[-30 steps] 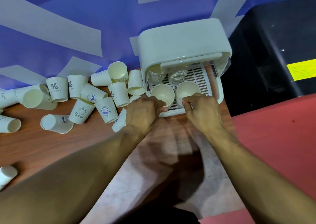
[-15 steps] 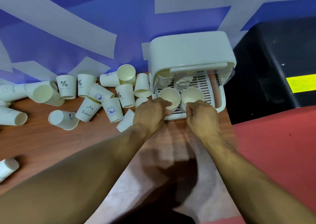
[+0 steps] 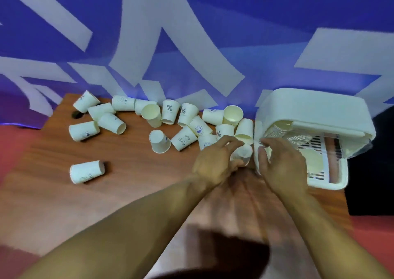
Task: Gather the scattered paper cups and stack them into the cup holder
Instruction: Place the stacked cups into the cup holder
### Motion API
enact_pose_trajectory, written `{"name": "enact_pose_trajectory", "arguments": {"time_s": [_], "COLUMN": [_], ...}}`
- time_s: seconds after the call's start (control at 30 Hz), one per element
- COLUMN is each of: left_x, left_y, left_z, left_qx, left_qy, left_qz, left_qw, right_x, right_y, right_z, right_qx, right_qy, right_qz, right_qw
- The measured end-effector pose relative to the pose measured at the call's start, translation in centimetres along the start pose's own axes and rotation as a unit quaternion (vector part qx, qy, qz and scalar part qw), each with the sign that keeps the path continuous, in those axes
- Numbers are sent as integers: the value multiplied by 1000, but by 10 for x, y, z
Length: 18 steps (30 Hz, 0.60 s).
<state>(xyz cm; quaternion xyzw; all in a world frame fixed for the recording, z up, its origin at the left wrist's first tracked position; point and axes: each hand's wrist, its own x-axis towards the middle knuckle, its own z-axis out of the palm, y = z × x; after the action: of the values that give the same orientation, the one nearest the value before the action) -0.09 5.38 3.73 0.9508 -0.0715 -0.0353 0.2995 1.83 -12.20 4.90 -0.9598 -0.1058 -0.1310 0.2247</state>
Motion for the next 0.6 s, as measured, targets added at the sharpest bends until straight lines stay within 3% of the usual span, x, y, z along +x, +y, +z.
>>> {"name": "enact_pose_trajectory", "arguments": {"time_s": [0.43,0.6], "left_x": [-118,-159], "left_y": [-158,-229], "left_z": [-112,-137], "left_qx": [54,14], "left_qy": [162,193], "left_qz": [-165,-235], "left_qw": [971,952], "right_x": [20,19], "right_y": [-201,-274], "right_z": [73,111], "right_qx": [64,49], "right_qy": [-102,-159], "right_qz": [-139,-165], "right_qw": [983,972]}}
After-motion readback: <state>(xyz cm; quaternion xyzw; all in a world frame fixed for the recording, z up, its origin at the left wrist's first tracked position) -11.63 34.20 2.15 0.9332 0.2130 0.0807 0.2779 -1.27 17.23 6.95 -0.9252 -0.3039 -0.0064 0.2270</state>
